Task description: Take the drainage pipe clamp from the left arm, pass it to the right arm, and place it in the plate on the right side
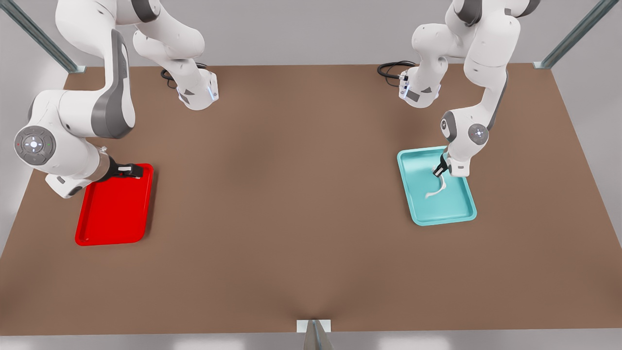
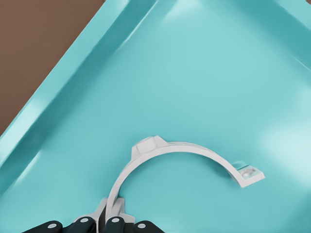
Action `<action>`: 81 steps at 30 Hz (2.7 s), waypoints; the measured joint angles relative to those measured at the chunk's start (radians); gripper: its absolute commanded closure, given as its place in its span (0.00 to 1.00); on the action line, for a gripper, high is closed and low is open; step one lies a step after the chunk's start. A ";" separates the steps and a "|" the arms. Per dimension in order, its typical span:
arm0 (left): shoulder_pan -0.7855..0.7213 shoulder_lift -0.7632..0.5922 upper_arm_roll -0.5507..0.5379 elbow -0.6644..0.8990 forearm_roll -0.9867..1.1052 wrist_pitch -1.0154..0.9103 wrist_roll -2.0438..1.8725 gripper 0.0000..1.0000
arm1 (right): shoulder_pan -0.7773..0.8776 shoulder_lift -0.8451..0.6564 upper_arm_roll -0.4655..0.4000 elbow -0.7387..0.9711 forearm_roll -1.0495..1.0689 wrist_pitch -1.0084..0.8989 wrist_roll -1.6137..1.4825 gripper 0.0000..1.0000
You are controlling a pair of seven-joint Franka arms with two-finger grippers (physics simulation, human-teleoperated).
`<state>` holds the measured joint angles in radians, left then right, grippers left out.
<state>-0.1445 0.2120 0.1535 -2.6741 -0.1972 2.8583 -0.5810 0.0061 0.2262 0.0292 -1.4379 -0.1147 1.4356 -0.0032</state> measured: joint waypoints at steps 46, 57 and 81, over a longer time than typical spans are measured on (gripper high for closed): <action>-0.474 0.474 -0.279 1.291 0.263 -0.711 -0.471 0.79 | 0.214 0.375 0.182 0.086 0.181 0.488 -0.518 0.01; -0.478 0.493 -0.279 1.330 0.271 -0.742 -0.635 0.79 | 0.318 0.446 0.184 0.092 0.179 0.745 -0.792 0.01; -0.501 0.499 -0.281 1.341 0.272 -0.746 -0.756 0.79 | 0.404 0.481 0.184 0.073 0.199 0.955 -1.011 0.01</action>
<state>-0.6457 0.7112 -0.1272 -1.3335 0.0747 2.1124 -1.3375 0.4099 0.7076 0.2130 -1.3649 0.0844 2.3905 -1.0145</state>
